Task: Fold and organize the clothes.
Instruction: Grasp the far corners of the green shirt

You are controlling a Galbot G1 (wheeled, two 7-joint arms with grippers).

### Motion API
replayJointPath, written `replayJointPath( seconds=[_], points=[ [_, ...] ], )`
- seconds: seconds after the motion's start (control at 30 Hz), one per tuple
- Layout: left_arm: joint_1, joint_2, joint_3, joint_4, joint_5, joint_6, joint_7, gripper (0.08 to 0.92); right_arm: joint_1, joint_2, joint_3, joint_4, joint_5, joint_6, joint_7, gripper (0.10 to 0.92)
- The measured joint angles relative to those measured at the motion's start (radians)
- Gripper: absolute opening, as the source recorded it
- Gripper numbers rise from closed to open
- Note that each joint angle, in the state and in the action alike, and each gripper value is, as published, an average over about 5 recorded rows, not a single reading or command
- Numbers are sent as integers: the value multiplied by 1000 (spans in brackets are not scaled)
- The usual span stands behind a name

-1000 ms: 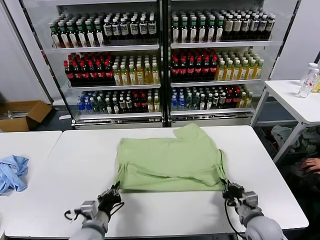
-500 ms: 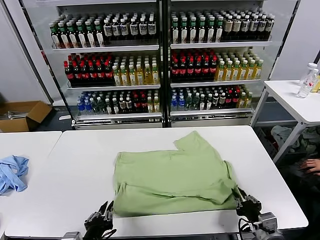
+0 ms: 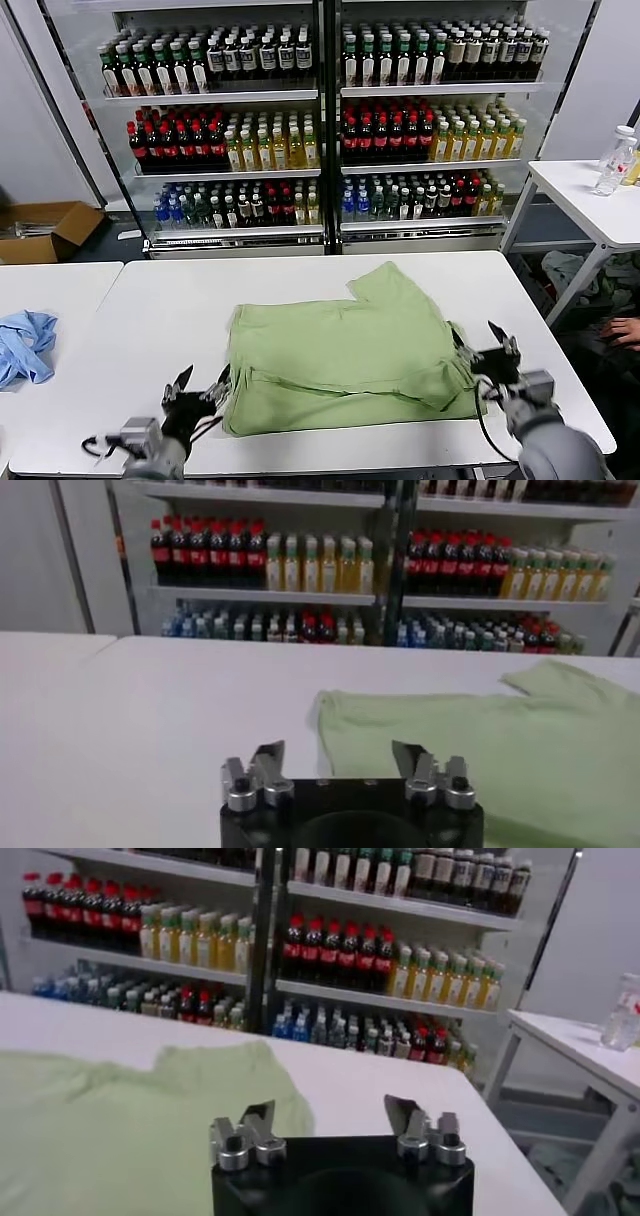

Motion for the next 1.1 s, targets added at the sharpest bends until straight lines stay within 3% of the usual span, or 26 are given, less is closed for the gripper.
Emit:
replayJointPath(
  seconds=[0.33, 0.6, 0.77, 1.1],
  points=[
    [-322, 16, 115, 326, -37, 23, 9, 823, 381, 83, -227, -343, 60, -30, 0, 823],
    [-496, -4, 187, 513, -83, 44, 3, 814, 554, 172, -343, -601, 71, -26, -26, 819],
    [-549, -9, 213, 571, -116, 55, 3, 697, 624, 214, -398, -722, 83, -18, -51, 743],
    [-584, -1, 227, 607, -183, 72, 13, 411, 680, 238, -441, -826, 119, -38, -67, 450]
  ],
)
